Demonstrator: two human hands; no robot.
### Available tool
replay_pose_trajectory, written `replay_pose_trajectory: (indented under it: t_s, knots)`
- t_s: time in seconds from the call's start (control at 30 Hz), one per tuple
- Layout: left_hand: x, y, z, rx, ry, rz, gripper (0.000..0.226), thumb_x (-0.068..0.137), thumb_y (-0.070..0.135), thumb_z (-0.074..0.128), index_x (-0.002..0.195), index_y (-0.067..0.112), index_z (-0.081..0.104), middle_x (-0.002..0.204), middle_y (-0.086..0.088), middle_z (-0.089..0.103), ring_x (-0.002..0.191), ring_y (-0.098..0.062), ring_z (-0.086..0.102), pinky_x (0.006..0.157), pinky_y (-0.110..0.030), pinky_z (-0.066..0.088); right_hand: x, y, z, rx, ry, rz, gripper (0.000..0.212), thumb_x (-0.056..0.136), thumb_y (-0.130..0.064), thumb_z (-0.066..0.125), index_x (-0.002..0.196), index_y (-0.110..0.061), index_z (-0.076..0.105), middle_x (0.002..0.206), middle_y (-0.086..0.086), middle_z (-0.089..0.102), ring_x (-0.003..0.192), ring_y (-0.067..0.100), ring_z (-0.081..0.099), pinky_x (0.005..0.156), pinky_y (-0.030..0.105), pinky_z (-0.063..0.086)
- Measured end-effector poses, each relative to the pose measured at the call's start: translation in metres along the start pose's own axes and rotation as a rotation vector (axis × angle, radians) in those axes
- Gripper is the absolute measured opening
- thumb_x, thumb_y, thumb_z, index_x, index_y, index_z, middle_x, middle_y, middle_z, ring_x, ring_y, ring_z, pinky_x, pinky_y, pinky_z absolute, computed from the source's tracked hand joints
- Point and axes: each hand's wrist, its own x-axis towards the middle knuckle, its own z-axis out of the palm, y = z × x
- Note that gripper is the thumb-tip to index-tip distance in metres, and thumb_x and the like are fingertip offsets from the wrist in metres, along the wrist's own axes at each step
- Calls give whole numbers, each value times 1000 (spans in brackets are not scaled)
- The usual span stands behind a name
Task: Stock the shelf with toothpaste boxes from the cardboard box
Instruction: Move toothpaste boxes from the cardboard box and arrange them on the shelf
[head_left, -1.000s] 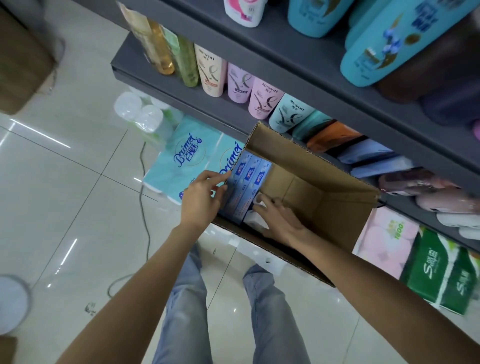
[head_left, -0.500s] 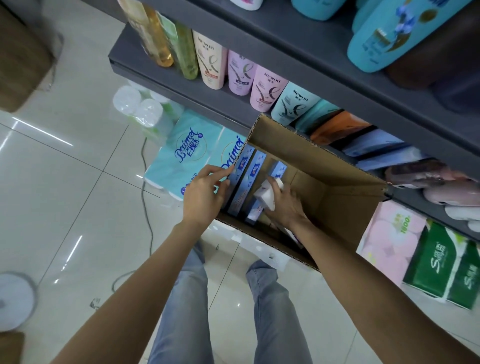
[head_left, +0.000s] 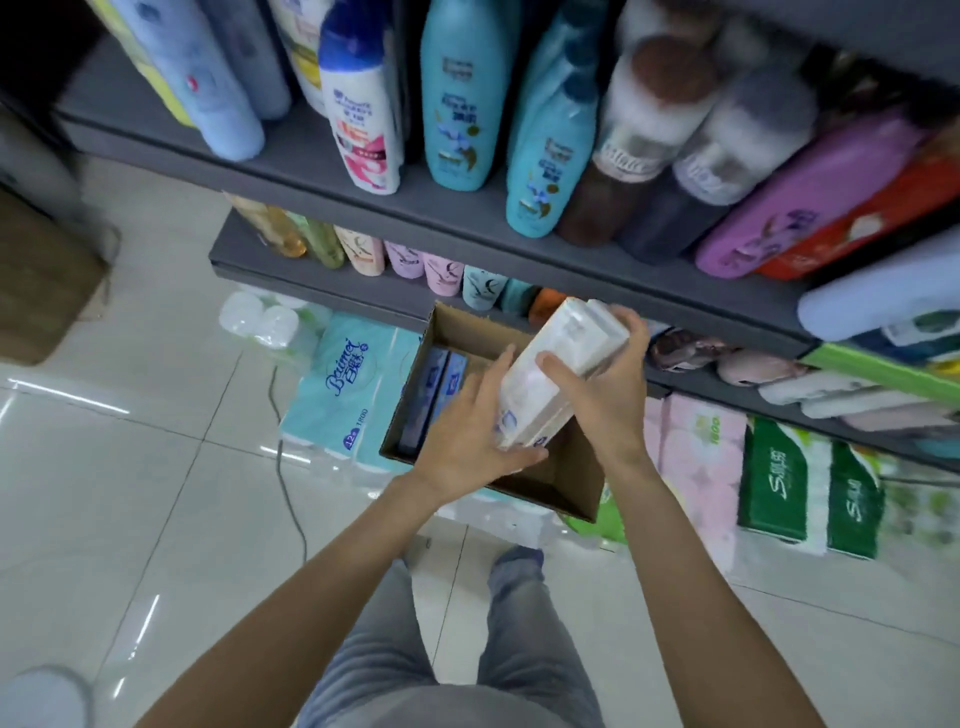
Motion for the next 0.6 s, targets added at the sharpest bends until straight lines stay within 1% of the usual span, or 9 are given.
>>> replay_pose_trajectory:
  t_s: [0.07,0.17,0.2,0.27,0.33,0.4,0.47,0.5,0.6]
  knots:
    - [-2,26,0,84,97,47,103,70,45,76,147,27,10,140,2,40,124,-17,44,89,-36,46,-3,-17,-13,115,51,35,73,67,-13,82,118,-34,34,111,-19,55,101,-2,56,86,25,47]
    - [-1,56,-12,80,151,93,96,71,36,77,146,26,19,138,5,47,118,-13,49,86,-31,45,-5,-38,-39,203,-15,-12,82,70,-23,82,130,-38,27,123,-12,53,113,4,55,94,28,47]
    - [1,65,-19,-61,115,62,90,71,30,79,144,28,26,133,7,52,112,-9,53,86,-28,46,-5,-43,-49,218,-66,-56,84,74,-22,79,134,-39,23,127,-10,50,115,6,54,94,26,47]
    - [2,86,-34,-502,-7,-60,62,75,14,77,130,21,47,117,1,66,94,-7,64,79,-22,51,-8,-52,-73,186,-167,-166,80,83,-12,70,137,-39,19,130,-9,43,115,6,53,87,17,47]
    - [1,101,-46,-815,-111,-216,28,82,8,67,109,10,60,90,-5,74,69,-10,69,63,-22,55,-11,-57,-96,-37,-243,-377,78,86,-2,62,138,-43,21,141,-4,31,127,8,43,95,22,44]
    - [1,112,-50,-896,-192,-284,16,81,14,68,96,10,63,76,-6,74,59,-12,68,59,-23,56,-6,-58,-114,-444,-233,-666,83,79,5,60,140,-41,28,151,5,20,139,21,27,107,38,36]
    - [1,122,-49,-923,-247,-292,26,73,24,70,96,12,66,85,-9,74,67,-16,69,68,-29,56,8,-54,-127,-807,-219,-942,88,71,3,68,142,-34,31,153,13,19,141,33,19,109,50,29]
    - [1,127,-46,-946,-267,-287,30,71,26,71,98,13,66,90,-10,73,71,-18,69,72,-31,55,14,-55,-132,-890,-216,-1028,87,70,-2,72,141,-32,32,152,15,21,141,35,19,110,52,27]
    - [-3,146,-35,-944,-347,-244,38,71,28,76,104,14,67,100,-11,70,82,-21,67,78,-34,53,26,-66,-151,-911,-217,-1206,61,78,-13,60,135,-25,42,145,16,39,136,32,33,109,50,28]
